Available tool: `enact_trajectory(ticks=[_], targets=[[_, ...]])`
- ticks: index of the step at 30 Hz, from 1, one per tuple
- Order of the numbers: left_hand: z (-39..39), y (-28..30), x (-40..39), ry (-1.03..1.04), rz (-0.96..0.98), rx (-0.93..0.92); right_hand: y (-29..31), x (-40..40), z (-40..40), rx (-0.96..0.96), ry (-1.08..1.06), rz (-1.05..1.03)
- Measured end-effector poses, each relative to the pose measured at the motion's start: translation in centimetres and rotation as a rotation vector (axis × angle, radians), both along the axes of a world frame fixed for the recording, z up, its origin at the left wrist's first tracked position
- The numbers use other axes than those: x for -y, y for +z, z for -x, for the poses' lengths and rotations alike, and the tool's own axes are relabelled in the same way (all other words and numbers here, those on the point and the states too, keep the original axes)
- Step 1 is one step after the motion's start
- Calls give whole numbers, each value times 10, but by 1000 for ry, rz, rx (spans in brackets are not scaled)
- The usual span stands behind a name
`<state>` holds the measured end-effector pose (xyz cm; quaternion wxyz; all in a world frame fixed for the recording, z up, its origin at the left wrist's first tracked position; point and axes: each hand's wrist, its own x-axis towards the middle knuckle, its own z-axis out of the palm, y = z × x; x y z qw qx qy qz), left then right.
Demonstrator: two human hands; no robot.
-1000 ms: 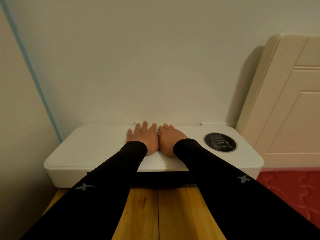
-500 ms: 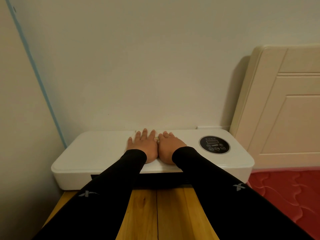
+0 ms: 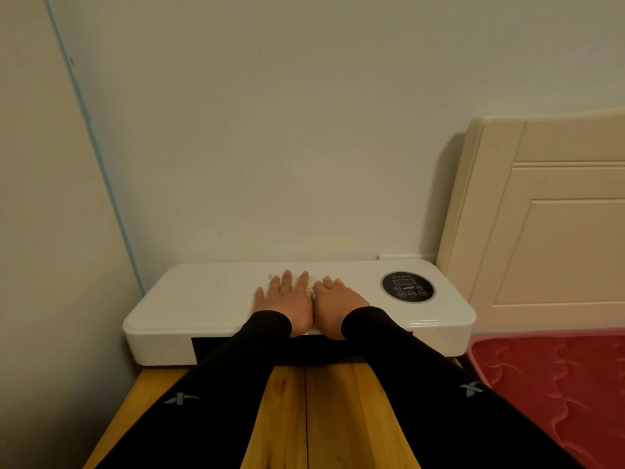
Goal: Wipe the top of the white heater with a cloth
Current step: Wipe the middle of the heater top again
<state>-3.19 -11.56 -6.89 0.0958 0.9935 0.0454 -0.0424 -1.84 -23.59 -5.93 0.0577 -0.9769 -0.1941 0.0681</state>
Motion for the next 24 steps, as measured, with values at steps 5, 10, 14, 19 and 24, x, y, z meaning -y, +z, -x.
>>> enact_trajectory(ticks=[5,10,14,19,24], targets=[[15,-1,5,-12,1,5,0,7,15,3,-6,-20],[30,-1,10,-27,-28,33,0,12,26,13,-10,-34],[39,-2,13,-36,-37,49,-2,15,33,22,-2,-16],[43,-2,16,-38,-49,53,-4,16,36,23,6,-4],[39,-3,16,-37,-37,49,-4,17,33,23,7,-2]])
